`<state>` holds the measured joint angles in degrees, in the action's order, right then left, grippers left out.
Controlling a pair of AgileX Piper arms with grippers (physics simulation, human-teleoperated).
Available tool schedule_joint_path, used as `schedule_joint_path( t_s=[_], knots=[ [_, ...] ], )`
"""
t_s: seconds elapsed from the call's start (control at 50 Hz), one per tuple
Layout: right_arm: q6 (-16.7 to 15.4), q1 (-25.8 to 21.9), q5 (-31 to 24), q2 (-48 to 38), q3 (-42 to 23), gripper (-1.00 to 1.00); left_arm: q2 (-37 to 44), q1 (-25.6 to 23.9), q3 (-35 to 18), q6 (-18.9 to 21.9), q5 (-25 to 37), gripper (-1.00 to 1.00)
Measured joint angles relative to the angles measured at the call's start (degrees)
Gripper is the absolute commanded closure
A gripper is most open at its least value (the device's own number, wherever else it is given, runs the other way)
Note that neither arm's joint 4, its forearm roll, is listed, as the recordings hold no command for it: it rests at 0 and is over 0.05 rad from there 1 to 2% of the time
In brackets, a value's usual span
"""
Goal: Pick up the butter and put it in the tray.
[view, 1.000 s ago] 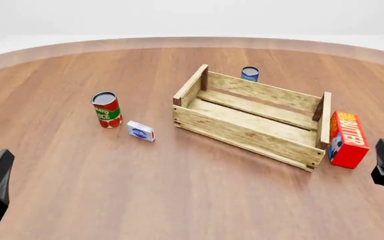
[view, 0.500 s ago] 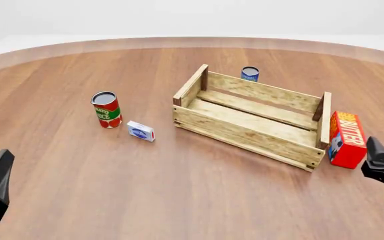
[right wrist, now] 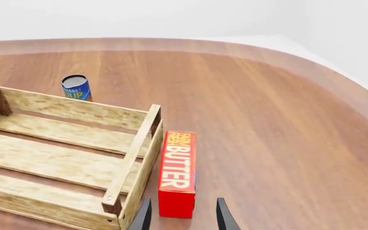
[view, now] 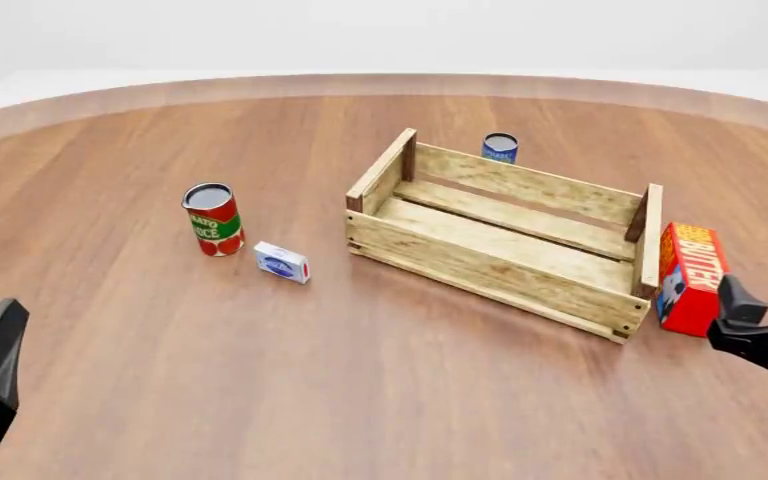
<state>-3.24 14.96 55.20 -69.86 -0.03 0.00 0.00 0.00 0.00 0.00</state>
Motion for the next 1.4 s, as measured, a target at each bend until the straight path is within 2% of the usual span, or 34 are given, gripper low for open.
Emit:
schedule_joint_path(
  t_s=[0.34, 0.58, 0.9, 1.4],
  knots=[
    [-0.1, -0.3, 8.0, -9.0, -0.4, -1.0, 0.0, 0.0, 0.0, 0.0, 0.0, -1.0],
    [-0.3, -0.5, 11.4, -13.6, -0.9, -1.0, 0.0, 0.0, 0.0, 0.0, 0.0, -1.0],
    [-0.5, -0.8, 13.7, -18.1, -2.1, -1.0, 0.0, 0.0, 0.0, 0.0, 0.0, -1.0],
    [-0.9, -1.3, 14.4, -23.7, -5.7, -1.0, 0.0, 0.0, 0.0, 0.0, 0.0, -1.0]
  ],
)
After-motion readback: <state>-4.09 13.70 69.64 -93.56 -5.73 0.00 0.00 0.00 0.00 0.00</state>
